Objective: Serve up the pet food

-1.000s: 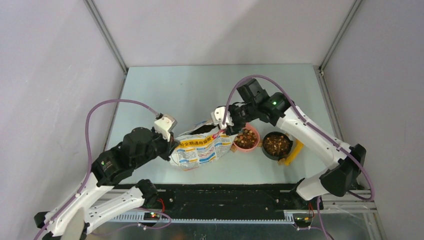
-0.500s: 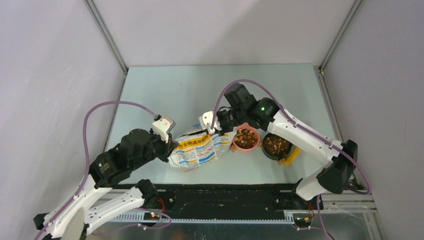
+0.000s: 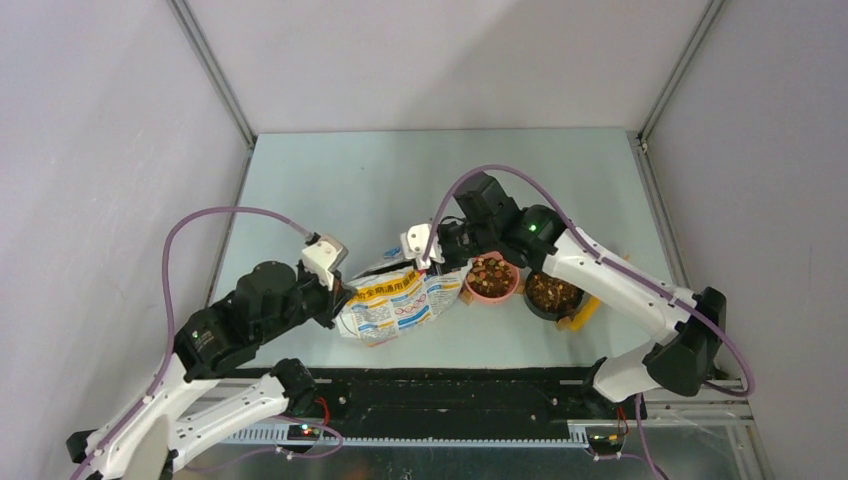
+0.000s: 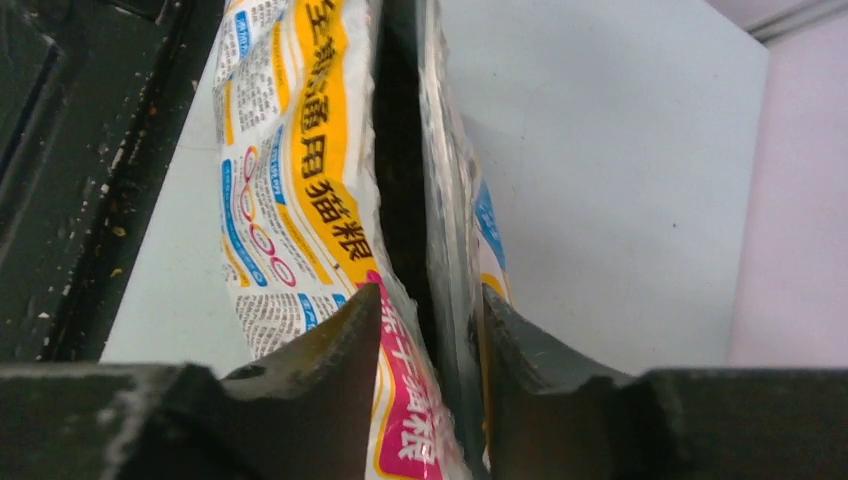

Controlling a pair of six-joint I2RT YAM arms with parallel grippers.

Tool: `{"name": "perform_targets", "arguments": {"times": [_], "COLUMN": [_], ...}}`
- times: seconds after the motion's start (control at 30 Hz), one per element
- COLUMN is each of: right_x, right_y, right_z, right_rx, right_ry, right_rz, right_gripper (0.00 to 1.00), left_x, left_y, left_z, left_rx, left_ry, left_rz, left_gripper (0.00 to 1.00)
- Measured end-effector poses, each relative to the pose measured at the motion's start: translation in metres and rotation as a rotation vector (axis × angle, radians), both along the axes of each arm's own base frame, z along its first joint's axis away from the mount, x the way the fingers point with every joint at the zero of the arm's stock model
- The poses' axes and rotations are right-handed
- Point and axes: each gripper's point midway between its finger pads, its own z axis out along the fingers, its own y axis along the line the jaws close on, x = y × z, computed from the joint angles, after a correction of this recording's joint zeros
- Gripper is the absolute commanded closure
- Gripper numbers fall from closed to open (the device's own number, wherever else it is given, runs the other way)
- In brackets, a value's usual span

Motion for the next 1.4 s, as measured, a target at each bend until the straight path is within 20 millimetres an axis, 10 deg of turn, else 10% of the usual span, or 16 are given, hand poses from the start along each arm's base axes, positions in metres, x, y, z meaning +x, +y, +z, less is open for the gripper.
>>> {"name": "perform_targets", "arguments": {"times": [0.53, 0.67, 0.83, 1.07, 1.2, 1.4], "right_x": [-0.052, -0.059, -0.054, -0.049, -0.05, -0.065], "right_y": [0.044, 0.052, 0.061, 0.063, 0.063, 0.069], "right_z": [0.015, 0.011, 0.011, 0.01, 0.01, 0.012], "right_rx": [0.14, 0.134, 0.132, 0.132, 0.127, 0.131], "right_ry": [0.042, 0.072, 0.082, 0.099, 0.118, 0.147], "right_rz": [0.177, 0.186, 0.147, 0.103, 0.083, 0.116], "right_gripper": [0.42, 0.56, 1.0, 1.0, 0.63, 0.54], "left_x": [-0.011, -0.011, -0.012, -0.011, -0.012, -0.018], "left_y": [-0.01, -0.008, -0.007, -0.004, -0.005, -0.015], "left_z": [-0.002, -0.002, -0.002, -0.001, -0.001, -0.004], "left_rx": [-0.004, -0.006, -0.006, -0.005, -0.005, -0.006], "left_ry": [0.023, 0.018, 0.018, 0.011, 0.014, 0.04], "left_rz": [-0.091, -0.086, -0.085, -0.073, -0.083, -0.15], "left_gripper": [1.0, 1.0, 1.0, 1.0, 1.0, 1.0]}}
